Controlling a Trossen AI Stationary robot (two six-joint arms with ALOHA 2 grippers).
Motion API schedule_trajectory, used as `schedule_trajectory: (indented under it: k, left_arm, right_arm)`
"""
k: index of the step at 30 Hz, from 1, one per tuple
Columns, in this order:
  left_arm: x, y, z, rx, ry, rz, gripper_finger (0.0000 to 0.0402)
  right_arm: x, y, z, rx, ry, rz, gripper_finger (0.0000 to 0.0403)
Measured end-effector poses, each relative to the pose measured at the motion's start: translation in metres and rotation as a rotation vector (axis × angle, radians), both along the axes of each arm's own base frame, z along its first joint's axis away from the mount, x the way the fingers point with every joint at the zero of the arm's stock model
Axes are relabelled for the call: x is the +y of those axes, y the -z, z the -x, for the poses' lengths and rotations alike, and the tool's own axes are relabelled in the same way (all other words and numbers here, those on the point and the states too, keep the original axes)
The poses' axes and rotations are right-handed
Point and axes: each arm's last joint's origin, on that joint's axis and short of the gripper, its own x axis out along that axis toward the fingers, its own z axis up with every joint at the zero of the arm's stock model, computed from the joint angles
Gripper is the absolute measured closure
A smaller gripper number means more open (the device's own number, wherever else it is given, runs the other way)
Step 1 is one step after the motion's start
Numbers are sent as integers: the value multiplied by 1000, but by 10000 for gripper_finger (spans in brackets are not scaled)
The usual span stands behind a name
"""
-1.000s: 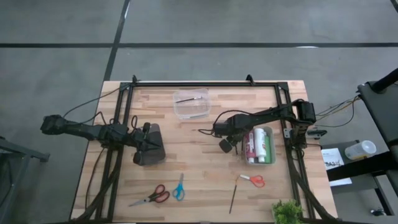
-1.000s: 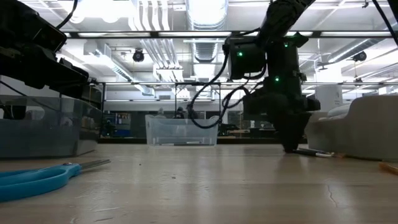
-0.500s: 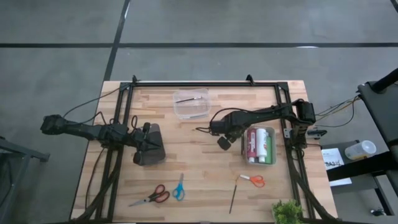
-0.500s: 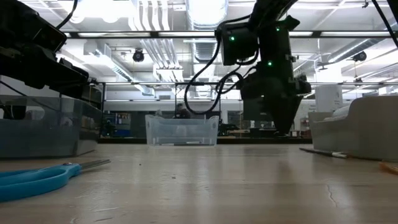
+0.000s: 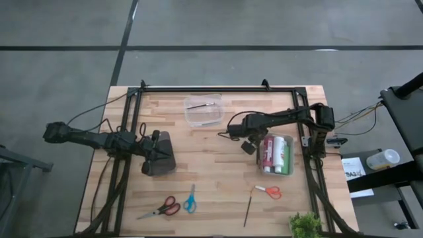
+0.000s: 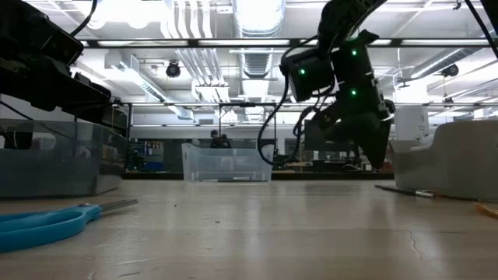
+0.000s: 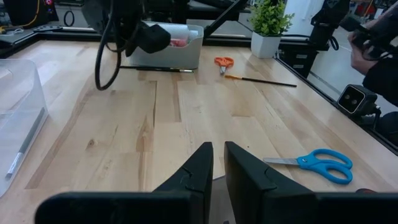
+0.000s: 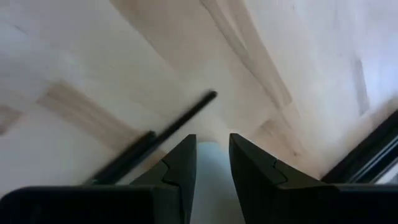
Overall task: Pick & Place Paint Supplies
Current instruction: Put the gold paint brush into the transparent bin
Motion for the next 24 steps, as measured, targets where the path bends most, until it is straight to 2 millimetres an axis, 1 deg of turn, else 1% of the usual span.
schedule_trajectory:
  k: [3,7,15,18,24]
  left_arm:
    - [0,0,0,0,0,0,351]
    - [0,0,0,1,0,0,351]
    - [0,0,0,0,0,0,351]
    - [0,0,0,0,0,0,351]
    - [0,0,0,0,1,0,351]
  right_arm:
    - [-2,5,5,27,-20,-36,312]
    - [0,13,11,46,2,-105,312]
    - [1,28,7,-72,13,-132,312]
    - [1,27,4,-101,25,-133,312]
    - [0,18,-12,-224,94,-140,312]
